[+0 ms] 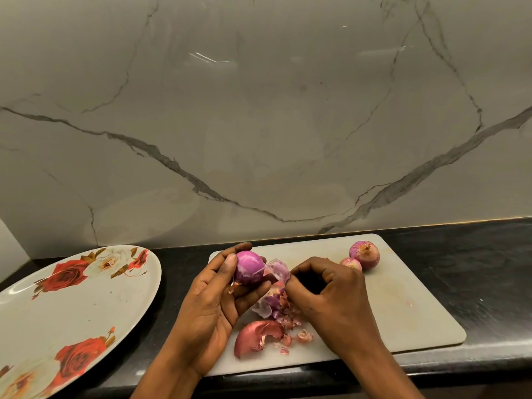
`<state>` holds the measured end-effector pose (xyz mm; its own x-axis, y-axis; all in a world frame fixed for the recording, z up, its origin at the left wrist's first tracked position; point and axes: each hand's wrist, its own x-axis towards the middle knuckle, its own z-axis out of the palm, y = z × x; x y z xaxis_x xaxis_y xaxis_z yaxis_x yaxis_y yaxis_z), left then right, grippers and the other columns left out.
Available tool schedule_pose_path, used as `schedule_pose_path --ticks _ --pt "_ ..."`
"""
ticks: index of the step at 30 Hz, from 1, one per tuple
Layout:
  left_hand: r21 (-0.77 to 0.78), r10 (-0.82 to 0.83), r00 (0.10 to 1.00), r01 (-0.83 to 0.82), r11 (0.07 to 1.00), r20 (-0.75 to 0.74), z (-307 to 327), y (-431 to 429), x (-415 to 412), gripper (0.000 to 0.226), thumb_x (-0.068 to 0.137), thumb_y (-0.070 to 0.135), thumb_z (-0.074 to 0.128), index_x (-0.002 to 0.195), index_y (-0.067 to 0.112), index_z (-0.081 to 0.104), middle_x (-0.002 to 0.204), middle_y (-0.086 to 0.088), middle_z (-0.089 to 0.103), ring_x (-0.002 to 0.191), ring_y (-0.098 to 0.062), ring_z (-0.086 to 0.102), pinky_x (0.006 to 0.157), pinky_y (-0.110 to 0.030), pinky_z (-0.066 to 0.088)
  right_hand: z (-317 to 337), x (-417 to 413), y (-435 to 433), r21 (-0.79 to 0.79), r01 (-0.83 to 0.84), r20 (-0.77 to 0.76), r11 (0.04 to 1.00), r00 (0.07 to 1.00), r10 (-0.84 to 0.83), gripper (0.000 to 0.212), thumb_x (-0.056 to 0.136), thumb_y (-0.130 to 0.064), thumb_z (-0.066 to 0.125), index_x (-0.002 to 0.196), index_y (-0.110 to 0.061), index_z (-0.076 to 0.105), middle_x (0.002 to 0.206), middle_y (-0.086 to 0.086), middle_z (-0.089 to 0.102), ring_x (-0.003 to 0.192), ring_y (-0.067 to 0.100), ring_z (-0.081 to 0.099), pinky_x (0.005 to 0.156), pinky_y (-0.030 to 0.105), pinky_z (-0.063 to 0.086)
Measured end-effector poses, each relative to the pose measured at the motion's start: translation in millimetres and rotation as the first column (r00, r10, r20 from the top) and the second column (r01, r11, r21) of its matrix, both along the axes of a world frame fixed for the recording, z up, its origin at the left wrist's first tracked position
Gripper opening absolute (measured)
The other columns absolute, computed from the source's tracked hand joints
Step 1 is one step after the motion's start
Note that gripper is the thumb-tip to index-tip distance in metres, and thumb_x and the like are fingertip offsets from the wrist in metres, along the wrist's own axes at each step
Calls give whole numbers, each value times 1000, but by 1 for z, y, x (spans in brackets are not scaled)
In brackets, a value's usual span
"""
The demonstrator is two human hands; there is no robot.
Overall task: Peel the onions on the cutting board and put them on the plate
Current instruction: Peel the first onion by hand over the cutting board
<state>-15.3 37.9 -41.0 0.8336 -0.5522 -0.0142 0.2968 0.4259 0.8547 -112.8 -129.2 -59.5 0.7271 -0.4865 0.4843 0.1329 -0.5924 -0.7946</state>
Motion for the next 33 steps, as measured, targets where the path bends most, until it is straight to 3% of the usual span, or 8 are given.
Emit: schedule_pose_path --ticks 5,8,12,15,26,33 --pt "87 67 991 -77 993 119 -3 -1 2 37 91 31 60 123 20 75 126 -10 74 117 -30 72 86 -40 65 2 -1 -3 160 -103 23 982 995 100 13 88 -24 82 100 -28 81 87 -16 79 83 6 77 73 27 65" --pt "104 62 982 -81 991 177 -4 -1 2 38 89 29 61 124 20 73 125 -7 75 115 -25 73 85 -33 63 8 -1 0 247 -197 10 949 980 201 21 86 -36 80 106 -30 78 91 -11 80 84 9 78 73 30 66" --pt "83 16 982 -32 996 189 -5 -1 2 42 89 17 63 130 12 67 126 -9 75 117 -26 73 84 -27 62 8 1 0 125 -182 -45 975 981 188 3 89 -29 81 90 -26 80 80 -15 76 78 5 75 67 19 59" --pt "99 -10 977 -12 995 215 -7 0 3 41 90 14 64 131 11 67 128 -10 74 120 -29 71 88 -29 62 7 2 0 104 -189 -58 976 979 196 4 91 -24 80 92 -26 83 81 -16 78 79 4 75 68 17 58" --pt "191 -46 955 -12 981 293 -8 2 2 43 84 16 70 127 17 70 125 -3 76 121 -23 71 93 -31 62 7 0 3 29 -167 -66 986 984 169 10 91 -24 77 96 -28 84 81 -18 78 78 3 75 70 21 62" --pt "182 -77 953 23 983 292 -8 3 2 44 86 15 70 130 13 69 129 -8 74 123 -28 69 95 -31 61 4 0 1 10 -142 -38 990 989 143 9 90 -22 77 86 -26 84 74 -16 76 72 7 73 65 28 62"
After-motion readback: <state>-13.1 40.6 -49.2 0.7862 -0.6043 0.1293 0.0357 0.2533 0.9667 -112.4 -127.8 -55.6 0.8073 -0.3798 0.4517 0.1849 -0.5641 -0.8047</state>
